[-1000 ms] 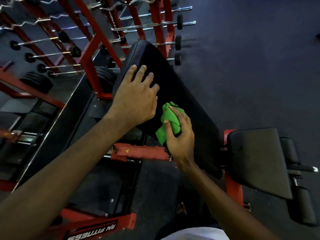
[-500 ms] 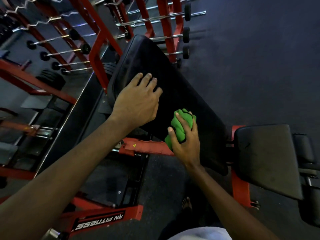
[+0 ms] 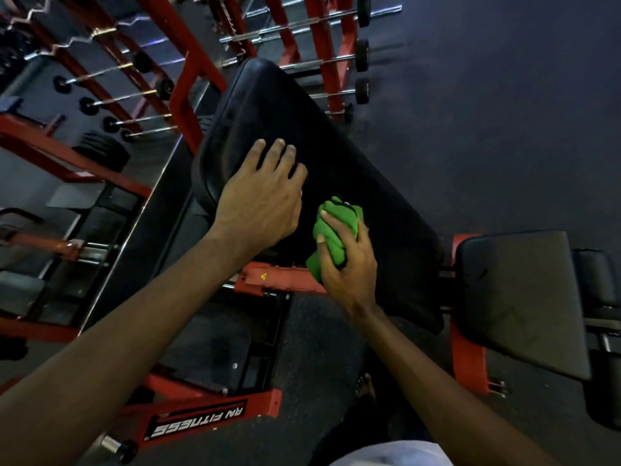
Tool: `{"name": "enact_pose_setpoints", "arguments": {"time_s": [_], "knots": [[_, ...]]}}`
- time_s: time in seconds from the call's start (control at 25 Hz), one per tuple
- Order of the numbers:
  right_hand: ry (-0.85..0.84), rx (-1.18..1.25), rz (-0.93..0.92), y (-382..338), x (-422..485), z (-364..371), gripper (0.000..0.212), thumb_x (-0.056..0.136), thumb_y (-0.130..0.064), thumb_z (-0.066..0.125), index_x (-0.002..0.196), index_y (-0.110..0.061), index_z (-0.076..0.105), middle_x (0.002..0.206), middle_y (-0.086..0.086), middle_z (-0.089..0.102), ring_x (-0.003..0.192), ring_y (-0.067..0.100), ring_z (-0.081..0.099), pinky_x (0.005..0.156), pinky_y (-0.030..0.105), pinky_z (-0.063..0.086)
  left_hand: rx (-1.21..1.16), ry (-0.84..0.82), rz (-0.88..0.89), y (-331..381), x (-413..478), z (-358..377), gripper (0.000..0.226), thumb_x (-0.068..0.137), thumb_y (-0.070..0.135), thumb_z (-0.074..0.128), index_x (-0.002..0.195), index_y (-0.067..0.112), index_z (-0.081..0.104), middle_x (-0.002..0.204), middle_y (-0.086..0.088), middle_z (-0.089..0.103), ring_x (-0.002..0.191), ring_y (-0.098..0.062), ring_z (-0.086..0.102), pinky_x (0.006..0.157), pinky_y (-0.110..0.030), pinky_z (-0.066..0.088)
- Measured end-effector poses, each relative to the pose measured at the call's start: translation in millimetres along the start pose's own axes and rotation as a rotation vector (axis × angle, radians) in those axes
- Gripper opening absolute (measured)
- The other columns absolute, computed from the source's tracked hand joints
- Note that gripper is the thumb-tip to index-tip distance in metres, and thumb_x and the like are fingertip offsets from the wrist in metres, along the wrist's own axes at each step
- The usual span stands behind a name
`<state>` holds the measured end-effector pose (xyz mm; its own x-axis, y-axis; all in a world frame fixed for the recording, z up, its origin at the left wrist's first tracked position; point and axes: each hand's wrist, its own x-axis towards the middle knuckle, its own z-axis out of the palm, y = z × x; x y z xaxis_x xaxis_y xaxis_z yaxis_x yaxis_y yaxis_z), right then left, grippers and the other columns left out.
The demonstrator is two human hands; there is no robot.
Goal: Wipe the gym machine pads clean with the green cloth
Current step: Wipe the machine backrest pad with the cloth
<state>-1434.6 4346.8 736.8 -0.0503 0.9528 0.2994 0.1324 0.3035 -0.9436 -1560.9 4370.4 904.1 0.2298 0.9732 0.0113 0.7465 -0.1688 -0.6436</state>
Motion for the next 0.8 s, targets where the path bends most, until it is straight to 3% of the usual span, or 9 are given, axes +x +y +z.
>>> {"name": "enact_pose_setpoints", "arguments": {"time_s": [0.12, 0.32, 0.44, 0.52, 0.6, 0.72, 0.8], "knots": [[-0.096, -0.089, -0.052, 33, -19, -16, 0.051, 0.094, -0.030, 0.061, 0.144, -0.026, 0.053, 0.156, -0.001, 0.037, 0.148, 0.018, 0.032, 0.117, 0.041, 0.038, 0.009, -0.020, -0.011, 4, 2, 0, 0.046, 0.101, 0.031, 0.036, 0.137, 0.007, 0.052, 0.149, -0.021, 0.045, 0.142, -0.036, 0.037, 0.118, -0.052, 0.024], [0.029, -0.117, 0.268, 63, -32, -25, 0.050, 0.093, -0.043, 0.049, 0.143, -0.041, 0.049, 0.153, -0.001, 0.042, 0.143, 0.022, 0.042, 0.108, 0.049, 0.045, -0.050, -0.072, 0.054, 20, 5, 7, 0.049, 0.097, 0.019, 0.041, 0.145, 0.009, 0.042, 0.157, -0.019, 0.033, 0.147, -0.034, 0.029, 0.120, -0.047, 0.024], [0.059, -0.045, 0.157, 29, -22, -10, 0.039, 0.100, -0.037, 0.052, 0.138, -0.034, 0.057, 0.152, -0.002, 0.045, 0.146, 0.015, 0.037, 0.116, 0.042, 0.039, -0.056, -0.083, 0.083, 31, 8, 11, 0.047, 0.103, 0.025, 0.039, 0.147, 0.009, 0.041, 0.158, -0.019, 0.034, 0.147, -0.034, 0.030, 0.119, -0.045, 0.025], [-0.010, -0.046, 0.046, 23, -23, -10, 0.042, 0.100, -0.030, 0.056, 0.141, -0.029, 0.055, 0.153, 0.000, 0.042, 0.146, 0.013, 0.034, 0.117, 0.034, 0.035, -0.057, -0.109, 0.100, 36, 9, 15, 0.049, 0.105, 0.032, 0.032, 0.148, 0.009, 0.039, 0.158, -0.019, 0.032, 0.148, -0.034, 0.028, 0.120, -0.046, 0.023], [-0.072, -0.107, 0.038, 44, -33, -19, 0.050, 0.096, -0.030, 0.057, 0.146, -0.029, 0.050, 0.156, 0.002, 0.038, 0.146, 0.017, 0.035, 0.117, 0.036, 0.036, -0.035, -0.121, 0.128, 39, 9, 16, 0.052, 0.106, 0.035, 0.027, 0.149, 0.008, 0.037, 0.159, -0.019, 0.031, 0.148, -0.034, 0.026, 0.121, -0.046, 0.021], [-0.010, -0.188, 0.260, 81, -47, -35, 0.053, 0.094, -0.041, 0.049, 0.147, -0.040, 0.046, 0.156, 0.000, 0.039, 0.144, 0.020, 0.040, 0.111, 0.041, 0.044, -0.014, -0.116, 0.138, 37, 9, 15, 0.053, 0.106, 0.036, 0.026, 0.149, 0.007, 0.038, 0.157, -0.020, 0.033, 0.147, -0.034, 0.028, 0.121, -0.047, 0.022], [0.056, -0.161, 0.391, 82, -45, -37, 0.044, 0.099, -0.042, 0.048, 0.143, -0.042, 0.049, 0.151, -0.002, 0.043, 0.137, 0.018, 0.047, 0.105, 0.041, 0.048, -0.010, -0.123, 0.140, 37, 8, 15, 0.054, 0.105, 0.037, 0.025, 0.149, 0.007, 0.038, 0.157, -0.020, 0.034, 0.147, -0.035, 0.029, 0.121, -0.048, 0.022]]}}
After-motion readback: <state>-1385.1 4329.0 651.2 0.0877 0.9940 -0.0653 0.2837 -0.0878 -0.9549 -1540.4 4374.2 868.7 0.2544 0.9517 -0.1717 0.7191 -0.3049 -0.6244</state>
